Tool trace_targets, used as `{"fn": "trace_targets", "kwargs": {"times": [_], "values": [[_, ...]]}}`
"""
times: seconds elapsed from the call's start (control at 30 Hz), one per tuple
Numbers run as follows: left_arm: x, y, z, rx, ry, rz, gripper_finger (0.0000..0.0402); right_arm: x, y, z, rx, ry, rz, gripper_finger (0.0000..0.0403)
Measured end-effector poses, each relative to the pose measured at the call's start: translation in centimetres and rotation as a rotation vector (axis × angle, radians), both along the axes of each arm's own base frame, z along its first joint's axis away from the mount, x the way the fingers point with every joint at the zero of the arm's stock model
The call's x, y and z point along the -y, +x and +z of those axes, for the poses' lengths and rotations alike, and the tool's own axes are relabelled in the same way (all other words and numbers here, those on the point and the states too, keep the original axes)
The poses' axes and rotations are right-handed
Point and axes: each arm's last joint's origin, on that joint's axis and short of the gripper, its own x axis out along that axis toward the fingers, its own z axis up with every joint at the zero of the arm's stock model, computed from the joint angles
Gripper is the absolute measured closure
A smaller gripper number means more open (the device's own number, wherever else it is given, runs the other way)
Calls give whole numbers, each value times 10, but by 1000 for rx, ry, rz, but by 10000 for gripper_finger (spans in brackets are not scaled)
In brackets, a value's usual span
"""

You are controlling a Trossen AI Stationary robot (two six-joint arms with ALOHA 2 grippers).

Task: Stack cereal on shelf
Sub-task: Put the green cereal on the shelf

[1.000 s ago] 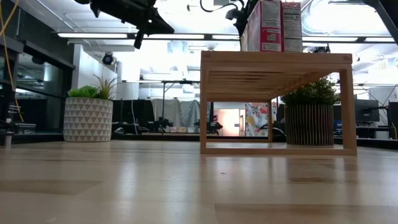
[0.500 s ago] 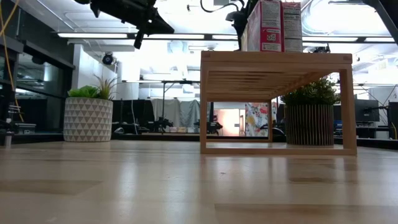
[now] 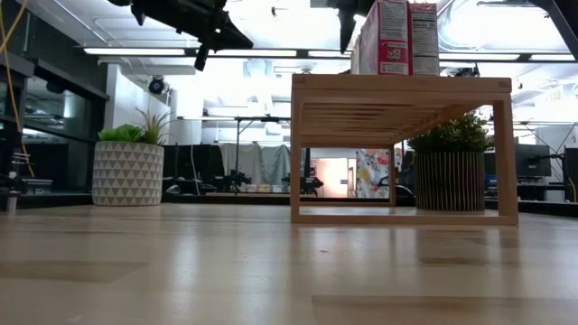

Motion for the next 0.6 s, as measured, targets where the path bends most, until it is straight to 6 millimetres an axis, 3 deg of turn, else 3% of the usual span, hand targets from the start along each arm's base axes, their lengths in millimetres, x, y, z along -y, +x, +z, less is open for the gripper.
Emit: {"fn": "trace_targets", "kwargs": {"times": [0.13, 0.23, 0.5, 0.6], "values": [[0, 0, 0, 0, 0, 0, 401, 1, -11, 2, -59, -51, -45, 118], [0, 0, 0, 4, 3, 4, 402, 6, -18, -2, -129, -41, -73, 162], [-2, 3, 7, 91, 16, 10, 402, 13, -20, -5, -193, -44, 51, 385], [-2, 6, 5, 97, -4, 7, 402, 15, -20, -6, -171, -6, 91, 381]]}}
